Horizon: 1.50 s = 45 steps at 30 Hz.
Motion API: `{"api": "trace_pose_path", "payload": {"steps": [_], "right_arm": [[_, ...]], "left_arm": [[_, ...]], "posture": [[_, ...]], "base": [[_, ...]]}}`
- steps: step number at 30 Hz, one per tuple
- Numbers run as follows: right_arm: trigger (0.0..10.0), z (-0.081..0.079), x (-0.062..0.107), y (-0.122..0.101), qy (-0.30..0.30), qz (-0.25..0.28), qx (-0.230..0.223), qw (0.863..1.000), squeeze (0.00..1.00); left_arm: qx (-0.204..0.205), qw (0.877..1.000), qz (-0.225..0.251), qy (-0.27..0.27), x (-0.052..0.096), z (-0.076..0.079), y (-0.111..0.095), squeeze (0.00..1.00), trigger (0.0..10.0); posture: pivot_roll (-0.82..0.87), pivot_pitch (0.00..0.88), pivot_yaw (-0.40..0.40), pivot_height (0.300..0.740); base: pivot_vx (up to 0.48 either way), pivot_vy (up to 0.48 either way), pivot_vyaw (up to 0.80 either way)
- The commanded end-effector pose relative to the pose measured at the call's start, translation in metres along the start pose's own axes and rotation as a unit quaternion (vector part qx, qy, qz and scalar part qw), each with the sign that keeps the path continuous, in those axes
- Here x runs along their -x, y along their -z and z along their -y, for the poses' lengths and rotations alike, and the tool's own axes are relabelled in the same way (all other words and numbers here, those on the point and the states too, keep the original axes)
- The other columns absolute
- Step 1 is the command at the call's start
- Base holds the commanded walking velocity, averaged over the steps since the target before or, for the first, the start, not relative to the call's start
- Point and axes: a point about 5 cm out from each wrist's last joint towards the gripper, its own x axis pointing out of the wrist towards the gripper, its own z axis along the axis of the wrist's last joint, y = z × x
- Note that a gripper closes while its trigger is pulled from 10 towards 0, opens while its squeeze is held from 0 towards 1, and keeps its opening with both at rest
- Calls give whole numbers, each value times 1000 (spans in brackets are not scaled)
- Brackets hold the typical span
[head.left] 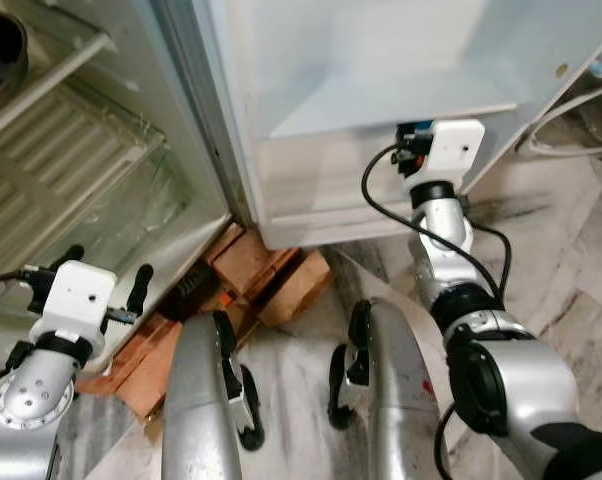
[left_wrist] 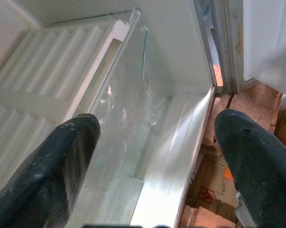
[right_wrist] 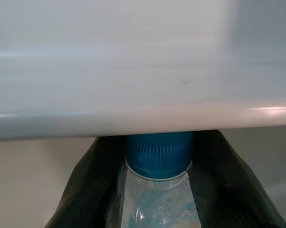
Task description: Restocking fridge
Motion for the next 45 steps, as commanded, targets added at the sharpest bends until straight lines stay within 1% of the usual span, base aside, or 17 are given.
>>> {"api": "trace_pose_path", "payload": {"steps": [1, 6, 8, 10, 11, 13, 14, 17, 19, 20, 22, 29, 32, 41, 42, 43, 45], "right_arm": [[10000, -4, 1, 1, 2, -1, -42, 999, 0], [10000, -9, 3, -2, -18, 15, -43, 999, 0], [10000, -15, 10, 2, -50, 21, -2, 999, 0], [10000, -9, 22, 13, -59, -3, 45, 997, 0], [10000, -9, 22, 13, -59, -3, 45, 997, 0], [10000, 13, 34, 31, -30, -59, 97, 993, 0], [10000, 17, 36, 34, -24, -69, 109, 991, 0], [10000, 34, 41, 38, 8, -92, 114, 989, 0], [10000, 50, 45, 45, 36, -130, 145, 980, 0], [10000, 50, 45, 45, 36, -130, 145, 980, 0], [10000, 73, 52, 52, 91, -178, 161, 966, 0], [10000, 93, 56, 55, 146, -225, 169, 948, 0], [10000, 105, 60, 57, 189, -248, 179, 933, 0], [10000, 115, 70, 60, 228, -266, 196, 916, 0], [10000, 118, 72, 60, 241, -269, 200, 911, 184], [10000, 120, 73, 60, 246, -271, 200, 909, 694], [10000, 127, 77, 59, 264, -274, 208, 901, 1000]], "left_arm": [[-6, 1000, -13, -5, 5, -3, 4, 0, 10000], [-6, 1000, -14, -5, 4, -3, 4, 0, 10000], [-6, 1000, -14, -6, 5, -3, 4, 0, 10000], [-7, 1000, -15, -7, 5, -4, 5, 0, 10000], [-7, 1000, -15, -7, 5, -4, 5, 0, 10000], [-7, 1000, -17, -8, 5, -4, 5, 0, 10000], [-7, 1000, -17, -8, 5, -4, 5, 0, 10000], [-6, 1000, -18, -7, 5, -4, 5, 0, 10000], [-6, 1000, -18, -6, 5, -4, 6, 0, 10000], [-6, 1000, -18, -6, 5, -4, 6, 0, 10000], [-6, 1000, -19, -3, 4, -3, 6, 0, 10000], [-6, 1000, -20, 1, 3, -2, 7, 0, 10000], [-5, 1000, -19, 4, 2, -1, 6, 0, 10000], [-4, 1000, -18, 4, 1, 0, 6, 0, 10000], [-3, 1000, -18, 5, 0, 0, 6, 0, 10000], [-3, 1000, -17, 5, 0, 0, 6, 0, 10000], [-3, 1000, -16, 6, 0, 1, 6, 0, 10000]], "posture": [[271, 364, 50, 547], [271, 364, 51, 547], [271, 363, 50, 547], [273, 363, 47, 547], [273, 363, 47, 547], [272, 364, 46, 547], [272, 364, 46, 547], [269, 363, 47, 547], [267, 360, 49, 547], [267, 360, 49, 547], [268, 357, 51, 547], [268, 354, 53, 547], [269, 353, 50, 547], [269, 348, 48, 547], [267, 346, 49, 547], [267, 345, 49, 547], [267, 342, 50, 547]], "base": [[0, 0, 0], [0, 0, 0], [0, 0, 0], [0, 0, 0], [0, 0, 0], [0, 0, 0], [0, 0, 0], [0, 0, 0], [0, 0, 0], [0, 0, 0], [0, 0, 0], [0, 0, 0], [0, 0, 0], [0, 0, 0], [0, 0, 0], [0, 0, 0], [0, 0, 0]]}}
